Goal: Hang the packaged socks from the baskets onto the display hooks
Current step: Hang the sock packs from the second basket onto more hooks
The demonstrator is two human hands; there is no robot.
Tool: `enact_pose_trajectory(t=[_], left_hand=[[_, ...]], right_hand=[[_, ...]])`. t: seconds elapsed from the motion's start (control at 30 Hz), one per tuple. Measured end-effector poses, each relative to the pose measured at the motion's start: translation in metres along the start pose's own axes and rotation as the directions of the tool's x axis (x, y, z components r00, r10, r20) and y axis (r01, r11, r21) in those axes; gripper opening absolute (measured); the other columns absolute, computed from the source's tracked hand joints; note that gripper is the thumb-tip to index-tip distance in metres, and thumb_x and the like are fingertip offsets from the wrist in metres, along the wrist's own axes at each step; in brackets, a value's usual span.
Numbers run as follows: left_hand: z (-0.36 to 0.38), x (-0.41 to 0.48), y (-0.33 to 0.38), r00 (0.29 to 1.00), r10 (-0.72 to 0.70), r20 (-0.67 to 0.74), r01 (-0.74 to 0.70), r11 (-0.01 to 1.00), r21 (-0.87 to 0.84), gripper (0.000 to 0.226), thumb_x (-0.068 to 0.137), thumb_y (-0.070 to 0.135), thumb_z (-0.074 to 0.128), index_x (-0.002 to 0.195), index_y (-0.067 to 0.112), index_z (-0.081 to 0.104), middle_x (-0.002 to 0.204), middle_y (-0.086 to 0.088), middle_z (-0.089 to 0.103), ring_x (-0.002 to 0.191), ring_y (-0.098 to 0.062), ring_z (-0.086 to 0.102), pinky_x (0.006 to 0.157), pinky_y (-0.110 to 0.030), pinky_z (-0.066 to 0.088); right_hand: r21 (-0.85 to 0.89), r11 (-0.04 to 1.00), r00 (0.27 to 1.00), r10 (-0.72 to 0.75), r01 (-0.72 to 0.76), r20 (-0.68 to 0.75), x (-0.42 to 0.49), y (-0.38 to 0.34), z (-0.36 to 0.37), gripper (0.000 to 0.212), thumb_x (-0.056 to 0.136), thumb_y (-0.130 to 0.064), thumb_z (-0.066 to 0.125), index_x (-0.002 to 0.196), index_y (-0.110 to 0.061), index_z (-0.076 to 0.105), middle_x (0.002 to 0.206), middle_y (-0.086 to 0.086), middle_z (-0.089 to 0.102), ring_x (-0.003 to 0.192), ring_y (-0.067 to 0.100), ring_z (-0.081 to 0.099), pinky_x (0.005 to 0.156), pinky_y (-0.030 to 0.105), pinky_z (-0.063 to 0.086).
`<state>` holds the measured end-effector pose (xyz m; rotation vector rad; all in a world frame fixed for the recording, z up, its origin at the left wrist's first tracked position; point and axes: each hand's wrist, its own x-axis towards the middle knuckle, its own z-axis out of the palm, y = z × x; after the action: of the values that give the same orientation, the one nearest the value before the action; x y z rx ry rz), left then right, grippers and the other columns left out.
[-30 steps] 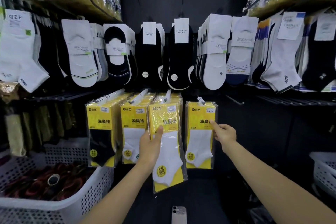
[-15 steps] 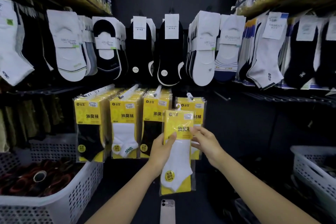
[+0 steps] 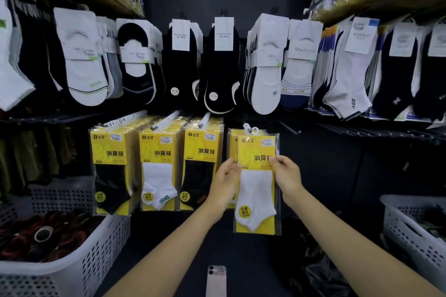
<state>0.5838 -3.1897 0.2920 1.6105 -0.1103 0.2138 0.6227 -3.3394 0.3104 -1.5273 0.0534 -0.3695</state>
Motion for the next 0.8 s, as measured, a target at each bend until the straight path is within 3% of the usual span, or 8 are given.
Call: enact_pose_trajectory(t=[0.07, 0.13, 0.27, 0.4, 0.53, 0.73, 0.8], left_hand=[[-0.003, 0.003, -0.001, 1.000, 0.003, -0.026, -0.003, 1.000, 0.000, 0.048, 0.097, 0.039, 0.045, 0.142, 0.024, 0.037, 0.114, 0.019, 0.053, 0.091, 0.010, 0.054, 0.061, -0.007, 0.042], [-0.007, 0.007, -0.003, 0.999, -0.001, -0.043, 0.002, 1.000, 0.013, 0.048, 0.097, 0.038, 0.044, 0.142, 0.022, 0.037, 0.110, 0.022, 0.052, 0.083, 0.014, 0.052, 0.059, -0.004, 0.042], [-0.013, 0.008, -0.013, 0.999, -0.044, -0.023, 0.045, 0.997, 0.065, 0.053, 0.098, 0.038, 0.044, 0.146, 0.020, 0.031, 0.139, 0.004, 0.045, 0.104, 0.001, 0.042, 0.086, -0.016, 0.033], [-0.020, -0.009, -0.042, 0.995, -0.102, -0.003, 0.102, 0.988, 0.119, 0.053, 0.097, 0.037, 0.045, 0.145, 0.017, 0.035, 0.143, -0.001, 0.043, 0.115, -0.005, 0.040, 0.093, -0.020, 0.031], [-0.034, -0.050, -0.101, 0.977, -0.211, -0.010, 0.210, 0.965, 0.160, 0.046, 0.097, 0.032, 0.048, 0.140, 0.016, 0.042, 0.139, -0.004, 0.047, 0.118, -0.011, 0.045, 0.091, -0.018, 0.035], [-0.046, -0.151, -0.208, 0.888, -0.453, -0.075, 0.459, 0.870, 0.181, 0.040, 0.097, 0.022, 0.049, 0.134, 0.007, 0.046, 0.126, -0.005, 0.052, 0.109, -0.010, 0.047, 0.080, -0.012, 0.035], [-0.050, -0.181, -0.240, 0.837, -0.533, -0.127, 0.547, 0.819, 0.173, 0.038, 0.096, 0.014, 0.051, 0.131, 0.000, 0.047, 0.118, -0.005, 0.053, 0.112, -0.019, 0.051, 0.077, -0.013, 0.039]], right_hand=[[-0.040, 0.999, 1.000, -0.009, 0.010, 0.014, 0.003, -0.001, 0.009, 0.015, 0.096, -0.016, 0.055, 0.100, -0.004, 0.062, 0.085, 0.004, 0.065, 0.077, 0.012, 0.061, 0.066, 0.021, 0.050], [-0.069, 0.998, 1.000, 0.007, -0.006, 0.014, 0.007, 0.001, 0.016, 0.016, 0.096, -0.017, 0.055, 0.100, -0.004, 0.063, 0.091, 0.006, 0.066, 0.083, 0.016, 0.062, 0.071, 0.024, 0.051], [-0.054, 0.993, 0.994, 0.105, -0.107, -0.042, 0.009, 0.014, 0.022, 0.017, 0.093, -0.021, 0.061, 0.102, -0.008, 0.064, 0.108, 0.010, 0.066, 0.102, 0.023, 0.061, 0.092, 0.036, 0.051], [-0.104, 0.977, 0.979, 0.176, -0.187, -0.107, -0.006, 0.044, 0.011, 0.020, 0.091, -0.022, 0.062, 0.106, -0.009, 0.061, 0.114, 0.006, 0.063, 0.093, 0.015, 0.055, 0.079, 0.026, 0.043], [-0.173, 0.949, 0.965, 0.263, -0.262, -0.015, -0.046, 0.089, -0.007, 0.036, 0.091, -0.020, 0.063, 0.124, -0.007, 0.058, 0.120, 0.006, 0.059, 0.099, 0.012, 0.052, 0.083, 0.023, 0.039], [-0.326, 0.813, 0.848, 0.526, -0.482, 0.058, -0.128, 0.188, -0.038, 0.036, 0.093, -0.015, 0.061, 0.126, -0.002, 0.054, 0.127, 0.014, 0.057, 0.120, 0.028, 0.053, 0.098, 0.035, 0.042], [-0.346, 0.748, 0.790, 0.613, -0.566, 0.032, -0.157, 0.223, -0.048, 0.032, 0.092, -0.008, 0.060, 0.121, 0.004, 0.057, 0.121, 0.018, 0.059, 0.115, 0.032, 0.056, 0.090, 0.034, 0.044]])
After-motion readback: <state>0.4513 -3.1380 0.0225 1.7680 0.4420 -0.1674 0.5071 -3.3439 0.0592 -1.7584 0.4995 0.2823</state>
